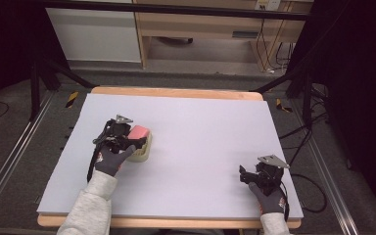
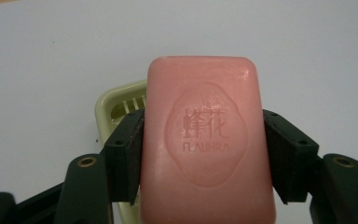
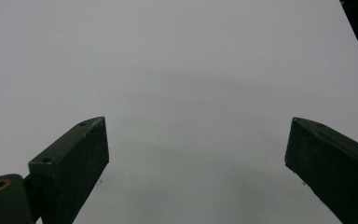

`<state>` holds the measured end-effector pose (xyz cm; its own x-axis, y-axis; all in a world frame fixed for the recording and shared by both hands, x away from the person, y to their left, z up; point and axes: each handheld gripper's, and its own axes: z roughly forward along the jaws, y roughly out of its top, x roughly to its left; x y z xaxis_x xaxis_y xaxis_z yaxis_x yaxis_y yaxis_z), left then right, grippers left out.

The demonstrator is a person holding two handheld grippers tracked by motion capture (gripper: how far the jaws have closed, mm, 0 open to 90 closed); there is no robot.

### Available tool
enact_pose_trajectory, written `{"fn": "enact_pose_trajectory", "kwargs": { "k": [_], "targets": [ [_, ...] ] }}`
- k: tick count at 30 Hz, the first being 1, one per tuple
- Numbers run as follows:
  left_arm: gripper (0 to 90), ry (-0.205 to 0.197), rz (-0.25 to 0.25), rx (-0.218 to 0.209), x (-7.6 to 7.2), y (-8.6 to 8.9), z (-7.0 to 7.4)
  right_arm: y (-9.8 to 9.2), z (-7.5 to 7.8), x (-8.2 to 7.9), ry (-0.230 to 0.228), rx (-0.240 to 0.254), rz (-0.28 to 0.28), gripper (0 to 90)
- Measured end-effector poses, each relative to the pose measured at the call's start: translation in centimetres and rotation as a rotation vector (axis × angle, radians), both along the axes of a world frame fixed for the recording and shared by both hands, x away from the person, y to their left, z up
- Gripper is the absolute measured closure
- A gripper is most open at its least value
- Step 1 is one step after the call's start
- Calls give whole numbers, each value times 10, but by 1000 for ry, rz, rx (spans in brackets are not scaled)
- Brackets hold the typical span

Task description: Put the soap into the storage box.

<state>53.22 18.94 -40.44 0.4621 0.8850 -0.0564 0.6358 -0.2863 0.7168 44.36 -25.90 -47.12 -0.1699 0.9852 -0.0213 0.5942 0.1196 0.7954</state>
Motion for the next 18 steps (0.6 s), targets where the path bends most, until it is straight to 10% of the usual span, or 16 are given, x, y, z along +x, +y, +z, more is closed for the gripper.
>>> {"fn": "enact_pose_trajectory", "kwargs": {
  "k": [18],
  "targets": [
    [376, 31, 28, 19, 18, 1, -18, 1, -1, 1, 8, 2, 3, 64]
  ]
}}
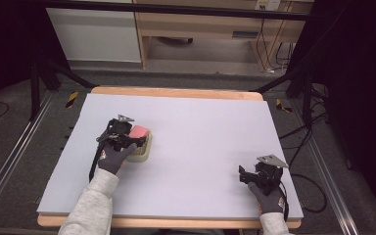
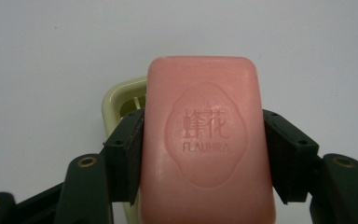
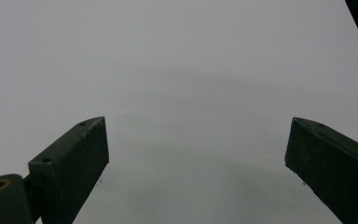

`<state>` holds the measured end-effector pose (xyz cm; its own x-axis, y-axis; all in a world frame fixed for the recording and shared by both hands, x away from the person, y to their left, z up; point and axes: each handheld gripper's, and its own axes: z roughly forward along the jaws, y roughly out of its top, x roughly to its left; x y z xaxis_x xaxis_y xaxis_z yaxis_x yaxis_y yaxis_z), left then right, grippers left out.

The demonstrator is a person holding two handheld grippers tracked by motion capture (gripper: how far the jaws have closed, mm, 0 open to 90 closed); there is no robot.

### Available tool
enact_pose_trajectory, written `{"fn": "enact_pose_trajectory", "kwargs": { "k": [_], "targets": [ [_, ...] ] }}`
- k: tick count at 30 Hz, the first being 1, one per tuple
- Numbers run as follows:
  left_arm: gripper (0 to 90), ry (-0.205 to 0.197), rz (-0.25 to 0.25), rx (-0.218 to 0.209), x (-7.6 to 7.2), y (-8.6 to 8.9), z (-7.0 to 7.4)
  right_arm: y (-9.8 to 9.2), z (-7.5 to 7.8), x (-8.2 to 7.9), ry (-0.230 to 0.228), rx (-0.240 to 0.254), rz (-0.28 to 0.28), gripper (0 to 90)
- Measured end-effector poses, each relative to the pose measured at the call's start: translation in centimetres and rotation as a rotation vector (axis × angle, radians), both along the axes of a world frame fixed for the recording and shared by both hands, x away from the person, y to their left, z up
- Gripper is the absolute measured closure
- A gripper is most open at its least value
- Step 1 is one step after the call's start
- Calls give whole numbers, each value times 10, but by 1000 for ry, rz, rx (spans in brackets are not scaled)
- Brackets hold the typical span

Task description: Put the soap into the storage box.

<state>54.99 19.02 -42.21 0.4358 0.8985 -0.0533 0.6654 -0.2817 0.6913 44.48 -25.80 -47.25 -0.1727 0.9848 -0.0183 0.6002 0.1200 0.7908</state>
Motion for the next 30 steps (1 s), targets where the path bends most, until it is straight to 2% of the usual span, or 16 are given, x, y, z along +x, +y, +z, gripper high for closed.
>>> {"fn": "enact_pose_trajectory", "kwargs": {
  "k": [14, 30],
  "targets": [
    [376, 20, 13, 33, 6, -3, -12, 0, 0, 0, 0, 1, -1, 64],
    [376, 31, 25, 43, 8, -2, -19, 0, 0, 0, 0, 1, -1, 64]
  ]
}}
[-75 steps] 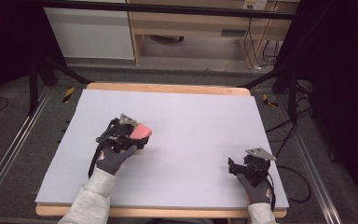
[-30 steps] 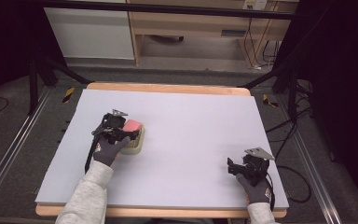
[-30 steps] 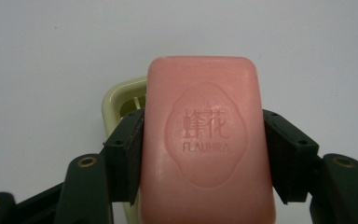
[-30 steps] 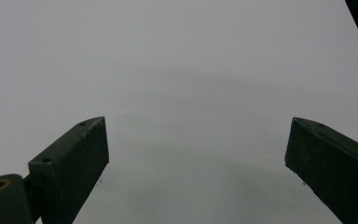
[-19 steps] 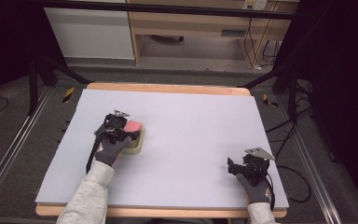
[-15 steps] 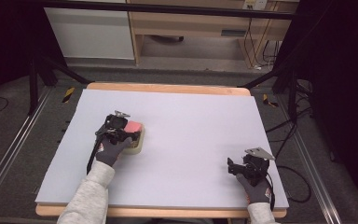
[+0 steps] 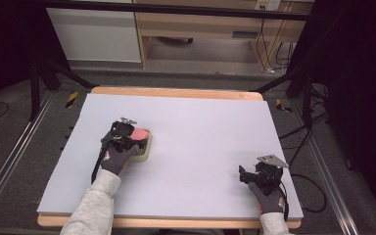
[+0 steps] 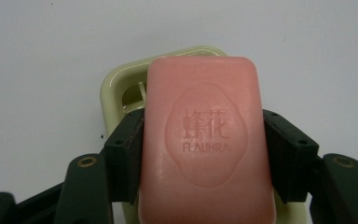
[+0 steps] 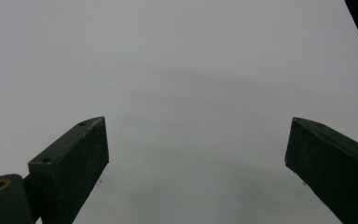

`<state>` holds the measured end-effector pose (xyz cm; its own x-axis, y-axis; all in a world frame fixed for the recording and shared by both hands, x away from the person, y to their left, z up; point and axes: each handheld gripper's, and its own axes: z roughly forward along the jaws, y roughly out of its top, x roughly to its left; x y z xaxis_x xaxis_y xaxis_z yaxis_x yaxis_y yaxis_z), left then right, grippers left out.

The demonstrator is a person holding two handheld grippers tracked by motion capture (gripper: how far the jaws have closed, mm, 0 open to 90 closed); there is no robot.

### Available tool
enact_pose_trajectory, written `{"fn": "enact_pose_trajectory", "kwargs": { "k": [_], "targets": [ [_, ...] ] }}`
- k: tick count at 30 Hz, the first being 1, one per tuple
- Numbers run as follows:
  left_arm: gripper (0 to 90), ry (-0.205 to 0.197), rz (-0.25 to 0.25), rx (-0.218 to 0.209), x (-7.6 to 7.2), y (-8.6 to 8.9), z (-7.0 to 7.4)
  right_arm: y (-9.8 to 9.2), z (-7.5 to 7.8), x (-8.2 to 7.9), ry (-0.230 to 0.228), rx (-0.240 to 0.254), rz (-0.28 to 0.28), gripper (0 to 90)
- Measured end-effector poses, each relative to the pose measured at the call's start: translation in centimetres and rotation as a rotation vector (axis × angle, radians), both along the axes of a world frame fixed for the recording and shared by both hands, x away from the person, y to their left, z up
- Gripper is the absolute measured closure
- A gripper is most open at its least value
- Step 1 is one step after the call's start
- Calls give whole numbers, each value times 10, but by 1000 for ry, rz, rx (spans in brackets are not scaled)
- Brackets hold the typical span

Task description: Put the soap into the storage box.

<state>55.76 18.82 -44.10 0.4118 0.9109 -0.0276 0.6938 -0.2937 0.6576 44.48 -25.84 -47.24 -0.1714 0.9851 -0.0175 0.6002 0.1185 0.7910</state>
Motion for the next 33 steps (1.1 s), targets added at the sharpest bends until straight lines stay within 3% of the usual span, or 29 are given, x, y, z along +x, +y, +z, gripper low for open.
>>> {"fn": "enact_pose_trajectory", "kwargs": {
  "k": [28, 33],
  "targets": [
    [374, 9, 15, -1, 1, 0, -7, 0, 0, 0, 0, 0, 0, 63],
    [361, 5, 11, -20, 1, 1, -6, 0, 0, 0, 0, 0, 0, 63]
  ]
}}
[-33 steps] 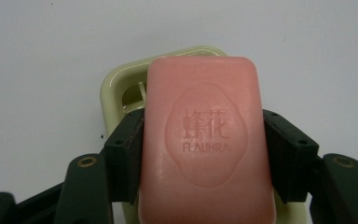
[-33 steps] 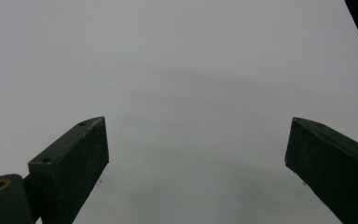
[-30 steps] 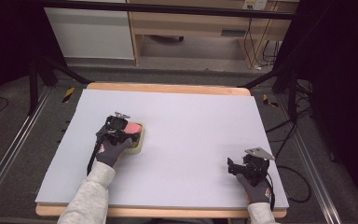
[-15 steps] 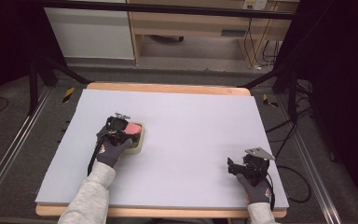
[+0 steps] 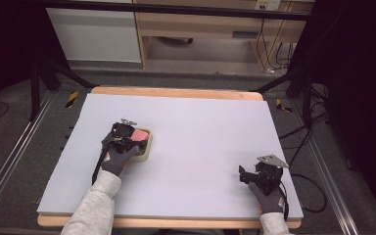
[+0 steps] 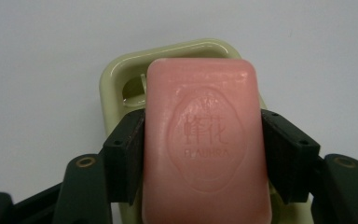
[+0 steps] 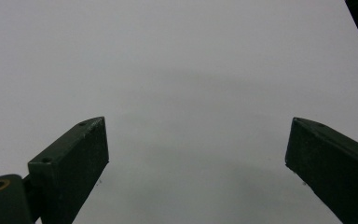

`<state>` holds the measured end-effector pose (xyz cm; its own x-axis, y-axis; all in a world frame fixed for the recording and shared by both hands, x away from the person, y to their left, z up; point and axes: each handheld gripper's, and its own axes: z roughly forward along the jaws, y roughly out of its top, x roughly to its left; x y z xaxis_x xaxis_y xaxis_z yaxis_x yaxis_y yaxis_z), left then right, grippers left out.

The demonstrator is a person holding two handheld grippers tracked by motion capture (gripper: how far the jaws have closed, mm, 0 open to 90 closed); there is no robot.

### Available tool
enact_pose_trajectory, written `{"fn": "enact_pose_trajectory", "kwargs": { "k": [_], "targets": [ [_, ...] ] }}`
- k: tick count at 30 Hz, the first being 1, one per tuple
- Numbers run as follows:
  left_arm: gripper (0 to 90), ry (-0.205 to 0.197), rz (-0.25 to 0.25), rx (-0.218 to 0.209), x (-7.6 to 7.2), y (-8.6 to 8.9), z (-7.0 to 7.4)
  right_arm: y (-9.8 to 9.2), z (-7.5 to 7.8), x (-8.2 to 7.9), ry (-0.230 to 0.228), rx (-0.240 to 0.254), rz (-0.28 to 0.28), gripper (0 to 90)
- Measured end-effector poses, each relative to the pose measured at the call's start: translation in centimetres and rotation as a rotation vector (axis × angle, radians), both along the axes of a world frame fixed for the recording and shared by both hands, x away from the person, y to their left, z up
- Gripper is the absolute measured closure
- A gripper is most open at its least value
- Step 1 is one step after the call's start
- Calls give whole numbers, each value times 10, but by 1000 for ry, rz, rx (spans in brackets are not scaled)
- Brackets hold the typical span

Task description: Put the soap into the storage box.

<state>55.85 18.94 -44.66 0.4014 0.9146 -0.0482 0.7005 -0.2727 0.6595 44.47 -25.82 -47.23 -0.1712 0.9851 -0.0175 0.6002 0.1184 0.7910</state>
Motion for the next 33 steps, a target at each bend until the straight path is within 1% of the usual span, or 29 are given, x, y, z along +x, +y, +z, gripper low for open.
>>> {"fn": "enact_pose_trajectory", "kwargs": {
  "k": [3, 9, 12, 16, 20, 23, 25, 26, 27, 29, 31, 33],
  "targets": [
    [355, -8, -6, -19, -1, 3, 4, 0, 0, 0, 0, 0, 0, 63],
    [309, -10, -17, -19, -1, 3, 5, 0, 0, 0, -3, 1, -1, 62],
    [291, -21, -17, -23, -2, 4, 7, 0, 1, 0, -2, 3, -1, 62],
    [273, -48, -28, -26, -6, 5, 14, -1, 1, -1, -6, 4, -3, 62],
    [266, -62, -41, -32, -10, 5, 19, -2, 2, -1, -8, 7, -6, 62],
    [264, -76, -57, -44, -15, 5, 23, -3, 2, -2, -13, 10, -10, 62],
    [266, -74, -66, -41, -17, 6, 24, -3, 2, -2, -14, 11, -12, 62],
    [270, -83, -65, -40, -21, 7, 25, -4, 2, -2, -15, 10, -14, 62],
    [274, -83, -65, -40, -21, 7, 25, -4, 2, -2, -17, 7, -15, 62],
    [285, -90, -70, -57, -27, 10, 27, -4, 3, -2, -18, 14, -20, 62],
    [291, -93, -74, -64, -29, 11, 28, -5, 3, -2, -21, 12, -20, 61],
    [308, -113, -74, -66, -36, 17, 29, -5, 3, -2, -23, 15, -20, 60]
  ]
}}
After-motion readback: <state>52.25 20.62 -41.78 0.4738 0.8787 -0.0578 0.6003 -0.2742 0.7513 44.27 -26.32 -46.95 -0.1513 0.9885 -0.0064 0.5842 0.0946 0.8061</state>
